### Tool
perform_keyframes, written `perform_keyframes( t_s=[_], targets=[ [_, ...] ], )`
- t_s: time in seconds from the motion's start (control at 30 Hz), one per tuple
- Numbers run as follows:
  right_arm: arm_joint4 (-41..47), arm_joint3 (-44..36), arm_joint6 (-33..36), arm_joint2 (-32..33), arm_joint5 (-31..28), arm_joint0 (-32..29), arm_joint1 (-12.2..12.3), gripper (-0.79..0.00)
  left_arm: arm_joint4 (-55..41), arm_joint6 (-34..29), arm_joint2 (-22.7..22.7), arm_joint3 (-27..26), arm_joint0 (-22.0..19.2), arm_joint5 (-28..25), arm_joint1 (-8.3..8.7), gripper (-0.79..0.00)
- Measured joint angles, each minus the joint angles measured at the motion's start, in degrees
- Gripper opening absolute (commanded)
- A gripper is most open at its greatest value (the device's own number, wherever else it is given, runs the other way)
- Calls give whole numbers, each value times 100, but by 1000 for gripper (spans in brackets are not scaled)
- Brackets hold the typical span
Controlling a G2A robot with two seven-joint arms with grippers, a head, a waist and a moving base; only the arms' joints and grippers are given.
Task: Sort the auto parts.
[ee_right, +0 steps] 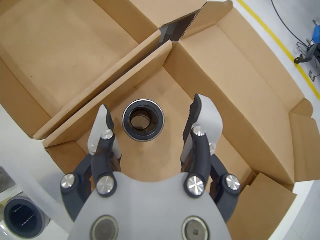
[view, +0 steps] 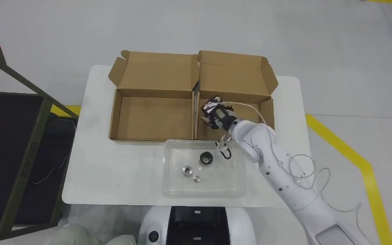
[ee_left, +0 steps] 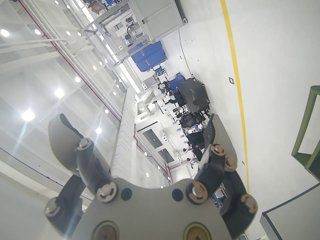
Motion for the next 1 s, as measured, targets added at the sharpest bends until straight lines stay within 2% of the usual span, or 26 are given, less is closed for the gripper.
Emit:
perform_keyframes(
  t_s=[0.23,0.47,0.57,0.77,1.0],
  targets=[
    [-146,-1297,-158,448,-513,-790,184,-172,0,0,0,0,0,0,0,0],
    [-96,-2388,-691,849,-1790,-1624,389,-126,0,0,0,0,0,0,0,0],
    [-220,-2688,-799,965,-2102,-1901,454,-123,0,0,0,0,0,0,0,0],
    [-192,-2966,-1121,1027,-2910,-2237,556,-117,0,0,0,0,0,0,0,0],
    [-445,-2799,-1058,974,-3284,-2339,625,-105,0,0,0,0,0,0,0,0]
  ],
)
